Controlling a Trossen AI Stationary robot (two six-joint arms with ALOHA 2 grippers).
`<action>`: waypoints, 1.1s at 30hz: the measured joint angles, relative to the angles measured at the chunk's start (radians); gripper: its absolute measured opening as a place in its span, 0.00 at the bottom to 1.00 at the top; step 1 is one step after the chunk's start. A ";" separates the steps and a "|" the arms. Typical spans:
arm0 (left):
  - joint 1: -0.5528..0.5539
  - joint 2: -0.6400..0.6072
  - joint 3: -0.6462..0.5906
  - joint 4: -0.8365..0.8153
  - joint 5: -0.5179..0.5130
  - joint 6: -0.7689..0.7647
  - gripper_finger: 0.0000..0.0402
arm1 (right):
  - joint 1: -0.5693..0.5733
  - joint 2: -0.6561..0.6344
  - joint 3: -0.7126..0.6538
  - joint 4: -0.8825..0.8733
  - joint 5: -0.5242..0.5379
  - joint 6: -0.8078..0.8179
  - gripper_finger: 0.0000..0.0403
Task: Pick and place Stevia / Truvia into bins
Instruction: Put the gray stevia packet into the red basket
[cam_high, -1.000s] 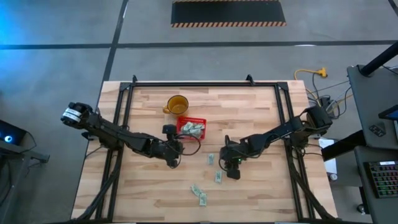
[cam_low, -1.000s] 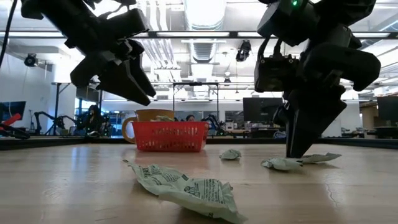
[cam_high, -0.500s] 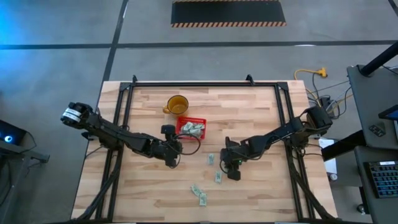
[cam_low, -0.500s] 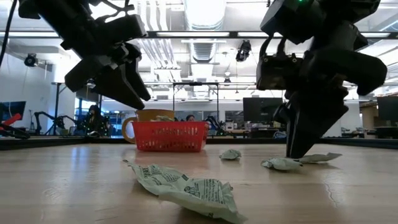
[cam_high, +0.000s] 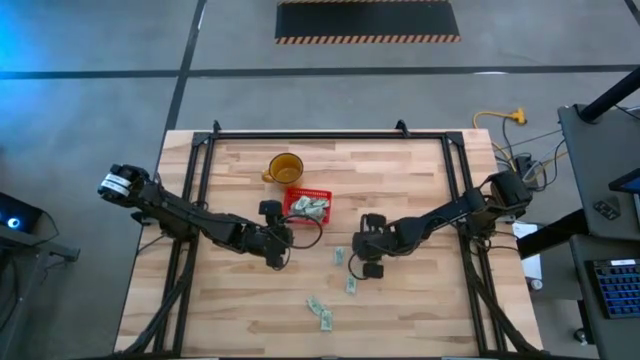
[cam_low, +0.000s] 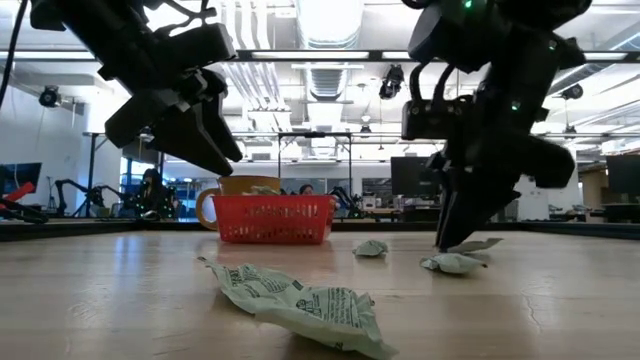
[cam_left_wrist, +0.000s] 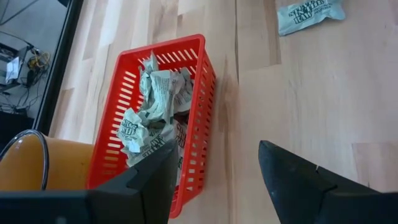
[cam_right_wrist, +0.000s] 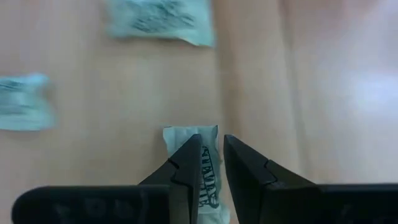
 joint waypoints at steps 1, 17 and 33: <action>0.000 0.000 0.000 0.000 0.000 0.000 0.51 | 0.001 0.000 0.006 -0.025 0.035 0.000 0.15; 0.000 0.000 0.000 0.000 0.000 0.001 0.51 | 0.001 -0.003 0.023 -0.073 0.063 0.051 0.15; 0.000 0.000 0.000 0.000 0.000 0.001 0.51 | 0.003 -0.005 0.011 -0.060 -0.064 0.103 0.15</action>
